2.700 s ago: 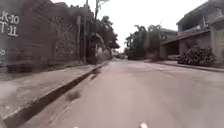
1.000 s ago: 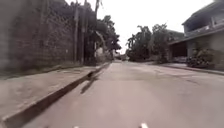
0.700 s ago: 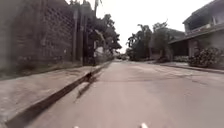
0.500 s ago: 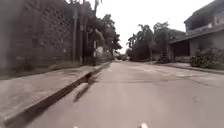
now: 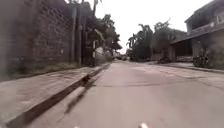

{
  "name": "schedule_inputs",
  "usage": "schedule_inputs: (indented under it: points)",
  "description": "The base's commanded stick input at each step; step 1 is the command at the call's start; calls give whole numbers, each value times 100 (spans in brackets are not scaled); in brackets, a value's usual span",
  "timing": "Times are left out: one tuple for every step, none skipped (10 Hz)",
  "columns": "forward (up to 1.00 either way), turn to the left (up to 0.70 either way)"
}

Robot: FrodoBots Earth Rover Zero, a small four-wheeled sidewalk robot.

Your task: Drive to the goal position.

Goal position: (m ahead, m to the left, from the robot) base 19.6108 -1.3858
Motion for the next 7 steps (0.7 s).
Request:
schedule_inputs:
  points:
    - [70,-1]
    - [70,-13]
    - [70,-21]
    - [70,-8]
    - [70,0]
    - [70,0]
    - [70,0]
